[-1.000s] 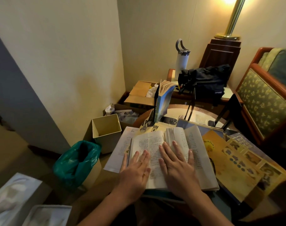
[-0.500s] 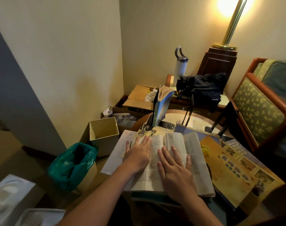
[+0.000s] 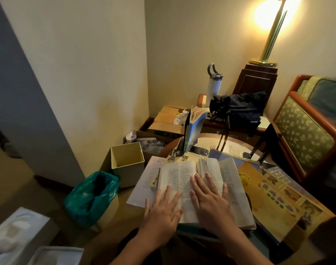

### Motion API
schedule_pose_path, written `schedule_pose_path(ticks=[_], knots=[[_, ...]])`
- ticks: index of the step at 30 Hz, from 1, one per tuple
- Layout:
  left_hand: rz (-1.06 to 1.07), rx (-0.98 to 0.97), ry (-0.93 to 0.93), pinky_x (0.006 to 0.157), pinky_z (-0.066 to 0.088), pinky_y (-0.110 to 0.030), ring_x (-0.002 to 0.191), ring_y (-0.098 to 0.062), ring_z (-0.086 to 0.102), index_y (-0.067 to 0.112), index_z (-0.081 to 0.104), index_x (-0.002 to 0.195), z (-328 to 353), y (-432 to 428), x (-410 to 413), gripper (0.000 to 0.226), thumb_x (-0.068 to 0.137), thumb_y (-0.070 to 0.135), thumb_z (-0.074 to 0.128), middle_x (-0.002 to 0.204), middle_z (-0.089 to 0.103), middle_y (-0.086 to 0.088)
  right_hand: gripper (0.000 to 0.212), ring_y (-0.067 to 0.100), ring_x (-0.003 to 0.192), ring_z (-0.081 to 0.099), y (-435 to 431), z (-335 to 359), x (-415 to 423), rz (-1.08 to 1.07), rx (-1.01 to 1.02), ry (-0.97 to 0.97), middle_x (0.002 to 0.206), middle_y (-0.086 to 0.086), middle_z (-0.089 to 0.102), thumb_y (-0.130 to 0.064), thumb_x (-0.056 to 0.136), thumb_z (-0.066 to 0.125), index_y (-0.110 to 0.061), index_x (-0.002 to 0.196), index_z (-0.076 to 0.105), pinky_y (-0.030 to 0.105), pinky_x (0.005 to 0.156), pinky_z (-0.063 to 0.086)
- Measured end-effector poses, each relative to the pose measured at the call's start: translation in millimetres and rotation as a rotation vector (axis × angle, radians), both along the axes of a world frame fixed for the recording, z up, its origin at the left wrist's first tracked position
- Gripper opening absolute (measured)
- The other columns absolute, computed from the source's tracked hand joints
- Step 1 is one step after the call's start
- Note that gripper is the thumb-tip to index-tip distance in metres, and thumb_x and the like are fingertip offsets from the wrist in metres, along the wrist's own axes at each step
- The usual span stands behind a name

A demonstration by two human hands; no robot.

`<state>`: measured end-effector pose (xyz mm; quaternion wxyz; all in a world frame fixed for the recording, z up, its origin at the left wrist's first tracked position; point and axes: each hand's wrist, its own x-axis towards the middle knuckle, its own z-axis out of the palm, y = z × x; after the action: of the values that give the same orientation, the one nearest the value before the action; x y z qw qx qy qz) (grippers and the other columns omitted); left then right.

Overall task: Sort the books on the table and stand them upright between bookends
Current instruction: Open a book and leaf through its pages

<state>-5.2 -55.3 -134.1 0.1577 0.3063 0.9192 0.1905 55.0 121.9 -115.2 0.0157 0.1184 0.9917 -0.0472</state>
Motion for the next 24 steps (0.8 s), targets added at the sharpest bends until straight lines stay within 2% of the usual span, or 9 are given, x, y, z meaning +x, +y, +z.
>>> schedule_pose_path(ticks=[3, 6, 9, 11, 14, 18, 20, 22, 24], knots=[[0.044, 0.082, -0.122, 0.121, -0.006, -0.059, 0.151, -0.025, -0.02, 0.056, 0.009, 0.151, 8.8, -0.9, -7.0, 0.057, 0.1, 0.059, 0.034, 0.164, -0.02, 0.007, 0.061, 0.017, 0.143, -0.037, -0.6, 3.5, -2.4, 0.004, -0.004, -0.024, 0.16, -0.016, -0.027, -0.055, 0.1, 0.006, -0.037, 0.154, -0.018, 0.064, 0.116, -0.012], [0.118, 0.189, -0.19, 0.121, 0.015, -0.061, 0.153, -0.032, -0.006, 0.053, 0.013, 0.151, 10.8, -0.7, -13.0, 0.068, 0.093, 0.067, 0.044, 0.166, -0.015, 0.001, 0.061, 0.016, 0.144, -0.035, 3.9, 5.2, -0.5, 0.013, -0.021, -0.048, 0.161, -0.018, -0.024, -0.054, 0.103, 0.012, -0.038, 0.154, -0.019, 0.064, 0.117, -0.011], [0.191, 0.268, -0.292, 0.115, 0.035, -0.056, 0.151, -0.035, 0.016, 0.055, 0.01, 0.15, 15.9, -5.4, -22.3, 0.076, 0.086, 0.075, 0.044, 0.167, -0.006, 0.0, 0.062, 0.01, 0.143, -0.035, 6.8, 8.0, 1.1, -0.003, -0.092, -0.026, 0.161, -0.022, -0.02, -0.062, 0.096, -0.004, -0.041, 0.154, -0.015, 0.062, 0.119, -0.01], [0.181, 0.344, -0.335, 0.11, 0.043, -0.049, 0.148, -0.033, 0.026, 0.055, 0.013, 0.15, 18.8, -8.5, -25.3, 0.076, 0.085, 0.071, 0.05, 0.167, 0.003, 0.0, 0.074, 0.008, 0.142, -0.036, 6.9, 9.7, 3.9, 0.003, -0.121, 0.003, 0.161, -0.023, -0.018, -0.067, 0.086, -0.014, -0.041, 0.155, -0.009, 0.06, 0.119, -0.01], [0.232, 0.51, -0.427, 0.1, 0.052, -0.043, 0.137, -0.028, 0.042, 0.047, 0.018, 0.153, 22.2, -10.4, -22.7, 0.095, 0.073, 0.072, 0.062, 0.163, 0.022, 0.0, 0.075, 0.007, 0.141, -0.038, 8.4, 12.8, 10.4, -0.003, -0.161, 0.062, 0.16, -0.021, -0.022, -0.067, 0.087, -0.009, -0.04, 0.156, -0.001, 0.058, 0.121, -0.006], [0.352, 0.688, -0.454, 0.105, 0.048, -0.052, 0.138, -0.027, 0.042, 0.041, 0.02, 0.155, 22.9, -11.7, -26.2, 0.116, 0.06, 0.07, 0.08, 0.157, 0.034, 0.002, 0.065, 0.011, 0.142, -0.037, 5.6, 16.4, 17.1, -0.061, -0.211, 0.147, 0.159, -0.018, -0.028, -0.067, 0.094, 0.002, -0.043, 0.155, 0.0, 0.051, 0.122, -0.004], [0.366, 0.749, -0.495, 0.104, 0.046, -0.05, 0.136, -0.026, 0.041, 0.039, 0.022, 0.154, 25.6, -12.0, -26.8, 0.11, 0.065, 0.058, 0.083, 0.154, 0.037, 0.003, 0.063, 0.016, 0.148, -0.029, 3.0, 18.1, 20.7, -0.104, -0.254, 0.203, 0.159, -0.017, -0.032, -0.059, 0.099, 0.022, -0.046, 0.153, -0.007, 0.05, 0.121, 0.004], [0.358, 0.796, -0.518, 0.104, 0.046, -0.05, 0.129, -0.019, 0.042, 0.039, 0.025, 0.153, 29.1, -12.0, -25.7, 0.105, 0.067, 0.051, 0.084, 0.145, 0.04, 0.007, 0.077, 0.024, 0.152, -0.014, 1.2, 21.8, 24.6, -0.163, -0.332, 0.265, 0.158, -0.017, -0.034, -0.042, 0.1, 0.043, -0.046, 0.152, -0.013, 0.053, 0.12, 0.021], [0.352, 0.826, -0.53, 0.105, 0.045, -0.05, 0.126, -0.016, 0.04, 0.04, 0.029, 0.151, 32.8, -11.2, -25.2, 0.101, 0.067, 0.048, 0.084, 0.134, 0.04, 0.015, 0.087, 0.03, 0.152, 0.008, 0.9, 26.7, 29.0, -0.233, -0.422, 0.317, 0.162, -0.014, -0.023, -0.023, 0.098, 0.052, -0.044, 0.154, -0.011, 0.052, 0.111, 0.041]])
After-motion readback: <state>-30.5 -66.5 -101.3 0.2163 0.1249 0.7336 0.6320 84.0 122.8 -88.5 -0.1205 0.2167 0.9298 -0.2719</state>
